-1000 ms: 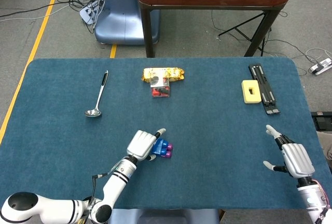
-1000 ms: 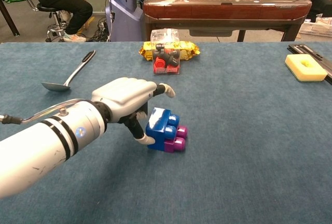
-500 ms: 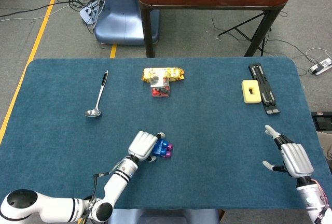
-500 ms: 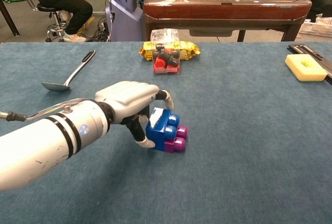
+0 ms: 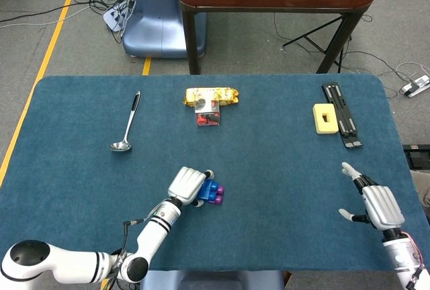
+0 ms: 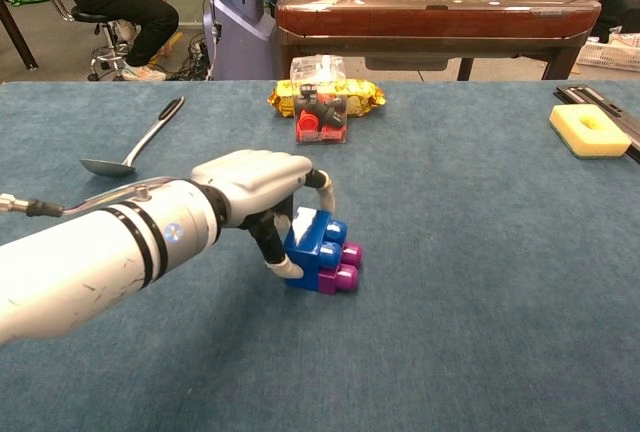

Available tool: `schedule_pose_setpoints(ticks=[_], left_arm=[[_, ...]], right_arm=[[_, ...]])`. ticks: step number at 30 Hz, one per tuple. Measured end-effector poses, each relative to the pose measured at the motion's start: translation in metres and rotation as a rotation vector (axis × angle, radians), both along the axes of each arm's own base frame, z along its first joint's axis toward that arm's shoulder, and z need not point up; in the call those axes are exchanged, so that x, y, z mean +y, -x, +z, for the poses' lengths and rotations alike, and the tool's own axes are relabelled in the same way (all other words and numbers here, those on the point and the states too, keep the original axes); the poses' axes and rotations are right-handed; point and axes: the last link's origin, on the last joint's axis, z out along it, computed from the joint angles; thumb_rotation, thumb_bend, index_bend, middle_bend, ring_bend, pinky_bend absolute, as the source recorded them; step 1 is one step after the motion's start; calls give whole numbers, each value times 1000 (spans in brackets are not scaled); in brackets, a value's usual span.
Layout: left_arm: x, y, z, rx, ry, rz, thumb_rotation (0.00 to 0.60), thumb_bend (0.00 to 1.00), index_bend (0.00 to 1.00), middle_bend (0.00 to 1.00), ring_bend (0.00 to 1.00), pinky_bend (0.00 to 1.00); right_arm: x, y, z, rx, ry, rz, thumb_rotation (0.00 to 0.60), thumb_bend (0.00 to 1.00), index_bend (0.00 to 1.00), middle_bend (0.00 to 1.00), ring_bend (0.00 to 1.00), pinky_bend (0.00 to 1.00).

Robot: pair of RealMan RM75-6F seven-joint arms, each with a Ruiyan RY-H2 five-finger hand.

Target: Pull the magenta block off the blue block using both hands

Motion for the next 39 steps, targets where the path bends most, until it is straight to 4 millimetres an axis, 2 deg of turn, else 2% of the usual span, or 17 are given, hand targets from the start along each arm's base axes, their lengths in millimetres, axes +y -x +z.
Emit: schedule_pose_setpoints(ticks=[16,23,27,32,36,39], left_arm=[[0,3,2,-10,4,-1,600,0,578,1000,1000,1000],[2,6,12,-52,-7,33,600,0,613,1000,1000,1000],[4,8,19,-86,-15,62,600,0,633,1000,1000,1000],[5,10,27,-127,-23,95,600,0,650,1000,1000,1000],[6,10,35,-185,-31,144,600,0,663,1000,1000,1000],[7,9,42,-232,-42,185,600,0,680,1000,1000,1000]], right_arm=[[-3,-3,-3,-5,-7,9,600,0,13,220,225,458],[-6,-7,-2,-20,-5,23,600,0,29,258,234,491],[-10,-14,0,-48,4,51,600,0,57,310,284,548],[-17,-25,4,-87,15,88,600,0,108,438,423,639],[-27,-41,10,-148,26,131,600,0,147,456,434,685],[-34,-54,13,-188,20,161,600,0,170,550,522,741]])
